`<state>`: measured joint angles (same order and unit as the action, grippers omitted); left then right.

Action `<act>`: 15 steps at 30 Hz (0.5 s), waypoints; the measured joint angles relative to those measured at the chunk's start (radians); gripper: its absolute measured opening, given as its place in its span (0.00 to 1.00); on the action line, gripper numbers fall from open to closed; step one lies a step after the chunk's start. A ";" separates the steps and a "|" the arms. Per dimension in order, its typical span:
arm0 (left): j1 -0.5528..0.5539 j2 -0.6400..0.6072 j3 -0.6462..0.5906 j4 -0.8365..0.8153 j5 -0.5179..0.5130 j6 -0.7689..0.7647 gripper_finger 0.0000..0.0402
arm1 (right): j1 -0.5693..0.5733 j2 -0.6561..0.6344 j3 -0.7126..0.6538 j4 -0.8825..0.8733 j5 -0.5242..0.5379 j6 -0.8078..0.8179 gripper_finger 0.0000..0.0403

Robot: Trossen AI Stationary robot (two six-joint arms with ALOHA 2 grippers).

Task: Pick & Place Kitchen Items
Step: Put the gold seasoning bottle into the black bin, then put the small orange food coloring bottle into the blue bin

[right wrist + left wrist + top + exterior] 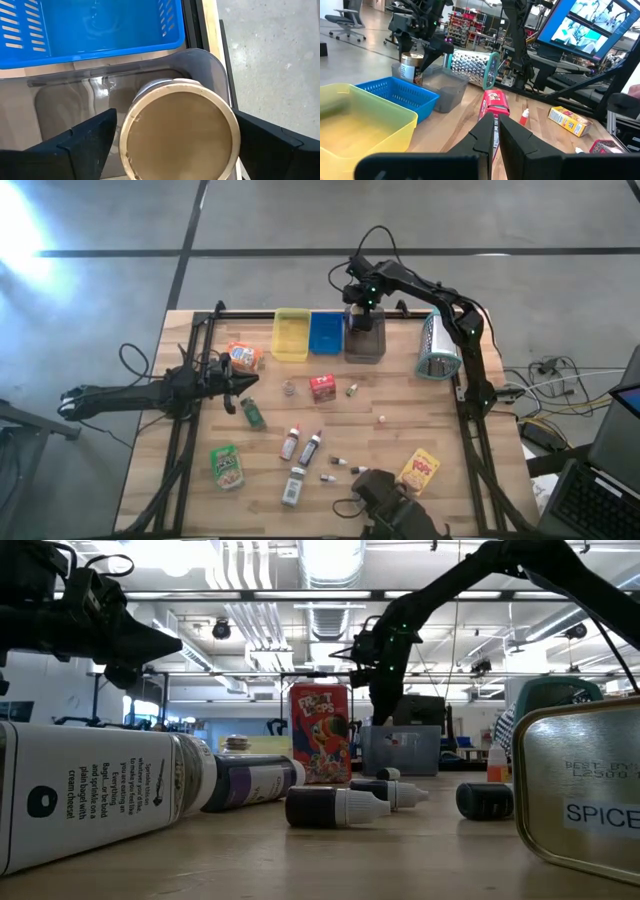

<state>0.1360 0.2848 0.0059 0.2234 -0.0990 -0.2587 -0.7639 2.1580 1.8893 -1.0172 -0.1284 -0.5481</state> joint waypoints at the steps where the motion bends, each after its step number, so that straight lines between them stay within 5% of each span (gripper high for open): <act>1: 0.000 0.000 0.000 0.000 0.000 -0.002 0.08 | 0.000 -0.001 0.000 0.000 0.000 -0.002 0.89; 15: 0.000 0.000 0.000 0.000 0.000 -0.003 0.08 | -0.003 -0.064 0.006 0.004 -0.001 -0.009 0.87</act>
<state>0.1358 0.2848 0.0059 0.2234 -0.0986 -0.2615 -0.7670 2.0938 1.8950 -1.0134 -0.1291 -0.5571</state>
